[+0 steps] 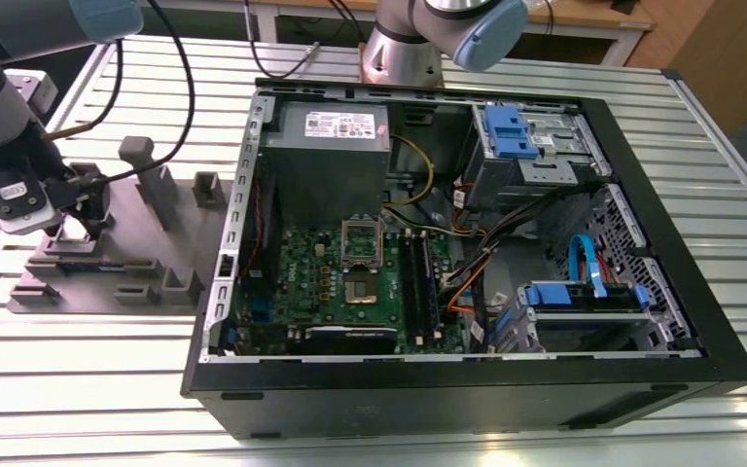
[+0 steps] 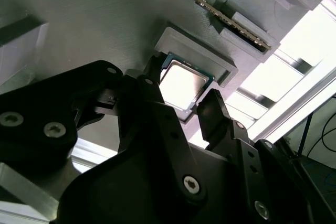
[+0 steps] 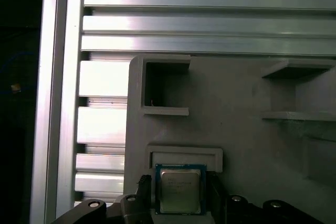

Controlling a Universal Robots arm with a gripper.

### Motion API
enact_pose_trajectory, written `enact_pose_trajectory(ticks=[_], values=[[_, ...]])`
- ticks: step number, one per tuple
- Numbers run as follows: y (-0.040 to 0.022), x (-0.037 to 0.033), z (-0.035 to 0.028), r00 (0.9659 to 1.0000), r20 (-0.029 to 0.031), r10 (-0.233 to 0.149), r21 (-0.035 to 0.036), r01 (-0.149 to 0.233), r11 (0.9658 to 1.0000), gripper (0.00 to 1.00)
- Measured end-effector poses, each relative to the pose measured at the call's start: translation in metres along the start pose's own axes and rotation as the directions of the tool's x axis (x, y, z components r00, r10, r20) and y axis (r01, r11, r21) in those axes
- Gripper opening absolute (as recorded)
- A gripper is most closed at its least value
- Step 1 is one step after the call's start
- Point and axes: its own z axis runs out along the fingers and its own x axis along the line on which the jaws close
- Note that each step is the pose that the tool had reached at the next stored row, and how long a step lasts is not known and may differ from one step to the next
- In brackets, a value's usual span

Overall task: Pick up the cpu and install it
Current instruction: 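Pick up the cpu and move it towards the insertion slot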

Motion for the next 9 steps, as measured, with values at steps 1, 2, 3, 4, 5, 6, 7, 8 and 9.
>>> enact_pose_trajectory(ticks=[1,2,3,4,5,6,7,8,9], values=[[0.0000,0.0000,0.0001,1.0000,-0.0001,0.000,0.0001,0.000,1.0000,0.55],[0.0000,0.0000,0.0001,1.0000,-0.0001,0.000,0.0002,0.000,1.0000,0.55],[0.0000,0.0000,0.0002,1.0000,-0.0001,0.000,0.0002,0.000,1.0000,0.55],[0.0000,0.0000,0.0002,1.0000,-0.0001,0.000,0.0002,0.000,1.0000,0.55],[0.0000,0.0000,0.0002,1.0000,-0.0001,0.000,0.0001,0.000,1.0000,0.55],[0.0000,0.0000,0.0003,1.0000,-0.0001,0.000,0.0001,0.000,1.0000,0.55],[0.0000,0.0000,0.0003,1.0000,0.0000,0.000,0.0001,0.000,1.0000,0.55],[0.0000,0.0000,0.0003,1.0000,-0.0001,0.000,0.0001,0.000,1.0000,0.55],[0.0000,0.0000,0.0003,1.0000,-0.0001,0.000,0.0001,0.000,1.0000,0.55]])
